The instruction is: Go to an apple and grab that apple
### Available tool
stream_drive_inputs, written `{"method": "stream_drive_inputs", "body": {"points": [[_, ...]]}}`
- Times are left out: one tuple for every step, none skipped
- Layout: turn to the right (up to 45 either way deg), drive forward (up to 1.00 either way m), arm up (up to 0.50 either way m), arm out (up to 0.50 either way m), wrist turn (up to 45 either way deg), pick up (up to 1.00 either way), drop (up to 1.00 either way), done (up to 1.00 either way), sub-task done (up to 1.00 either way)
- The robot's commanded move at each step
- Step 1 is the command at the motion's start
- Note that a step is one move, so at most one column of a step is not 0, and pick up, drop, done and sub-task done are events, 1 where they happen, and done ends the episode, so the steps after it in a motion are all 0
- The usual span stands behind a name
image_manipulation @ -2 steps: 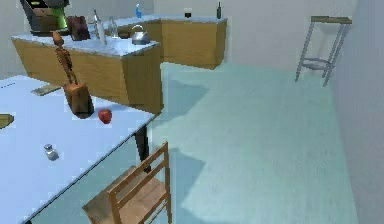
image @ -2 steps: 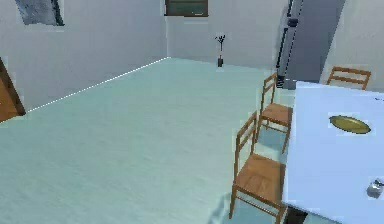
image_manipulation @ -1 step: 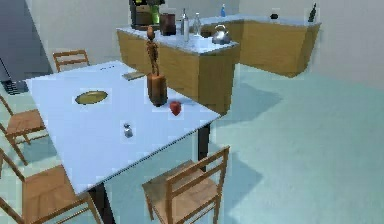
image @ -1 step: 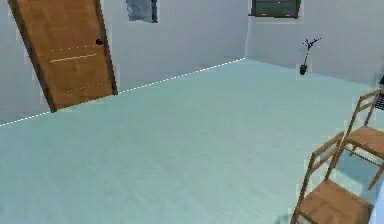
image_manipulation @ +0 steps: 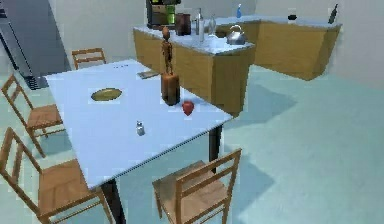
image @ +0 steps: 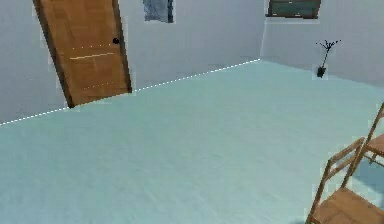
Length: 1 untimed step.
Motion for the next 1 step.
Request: {"method": "stream_drive_inputs", "body": {"points": [[45.0, 0.00, 0.00, 0.00, 0.0, 0.00, 0.00, 0.00, 0.00]]}}
